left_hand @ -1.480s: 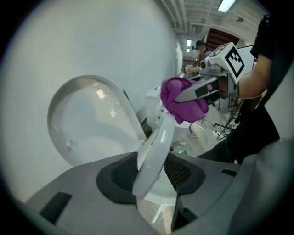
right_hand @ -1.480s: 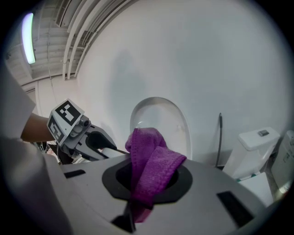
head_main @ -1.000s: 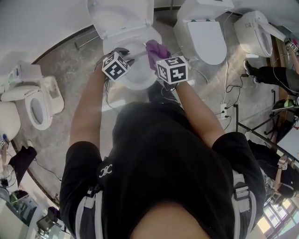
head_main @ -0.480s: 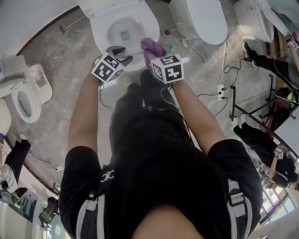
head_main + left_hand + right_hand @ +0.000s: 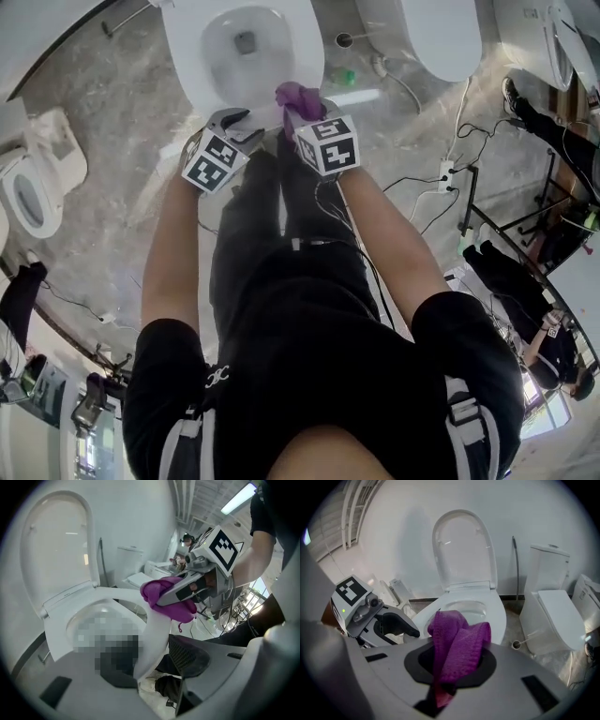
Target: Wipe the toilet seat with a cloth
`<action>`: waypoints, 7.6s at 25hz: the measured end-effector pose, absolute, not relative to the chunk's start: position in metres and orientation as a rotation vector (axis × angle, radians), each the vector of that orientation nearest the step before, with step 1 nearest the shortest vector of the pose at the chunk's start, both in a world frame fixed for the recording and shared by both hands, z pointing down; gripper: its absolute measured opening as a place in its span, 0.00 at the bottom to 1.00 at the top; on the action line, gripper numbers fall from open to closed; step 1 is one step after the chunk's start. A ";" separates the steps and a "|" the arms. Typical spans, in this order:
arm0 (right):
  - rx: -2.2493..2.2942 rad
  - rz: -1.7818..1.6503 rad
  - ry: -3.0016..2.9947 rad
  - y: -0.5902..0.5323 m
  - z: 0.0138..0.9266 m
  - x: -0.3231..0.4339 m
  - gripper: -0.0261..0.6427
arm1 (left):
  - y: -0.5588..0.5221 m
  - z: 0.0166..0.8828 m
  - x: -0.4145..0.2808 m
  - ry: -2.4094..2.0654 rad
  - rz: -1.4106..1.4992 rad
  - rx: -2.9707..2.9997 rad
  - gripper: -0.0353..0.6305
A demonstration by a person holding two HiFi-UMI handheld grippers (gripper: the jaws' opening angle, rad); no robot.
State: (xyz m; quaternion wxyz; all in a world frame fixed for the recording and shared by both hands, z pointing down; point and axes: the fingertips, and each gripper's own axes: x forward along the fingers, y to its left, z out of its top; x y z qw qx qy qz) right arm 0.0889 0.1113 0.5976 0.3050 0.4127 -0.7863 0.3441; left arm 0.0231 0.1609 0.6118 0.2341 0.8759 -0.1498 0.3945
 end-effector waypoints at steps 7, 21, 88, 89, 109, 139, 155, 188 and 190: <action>0.960 0.937 -2.039 0.126 0.677 0.088 0.11 | 0.160 0.636 0.028 -0.541 0.879 2.308 0.32; 0.683 0.659 -2.075 0.088 0.775 0.115 0.11 | 0.089 0.691 0.035 -0.939 0.685 2.008 0.07; 0.142 -0.050 -2.288 -0.092 0.794 0.085 0.11 | -0.011 0.737 0.017 -1.172 0.486 1.873 0.07; 0.136 -0.027 -2.282 -0.087 0.794 0.086 0.11 | -0.009 0.737 0.015 -1.174 0.485 1.871 0.07; 0.243 0.154 -2.250 -0.025 0.798 0.095 0.11 | -0.002 0.734 0.019 -1.137 0.441 1.869 0.07; 1.485 0.508 -2.108 -0.252 0.786 0.009 0.11 | -0.039 0.742 -0.105 -0.921 0.440 1.971 0.07; 0.995 0.429 -2.388 -0.215 0.783 -0.155 0.11 | -0.045 0.747 -0.190 -1.006 0.351 1.886 0.07; 0.087 0.161 -2.419 -0.142 0.780 -0.238 0.11 | -0.030 0.746 -0.245 -1.105 0.300 1.825 0.07; 0.081 0.199 -2.440 -0.127 0.780 -0.231 0.11 | -0.026 0.746 -0.243 -1.113 0.301 1.826 0.07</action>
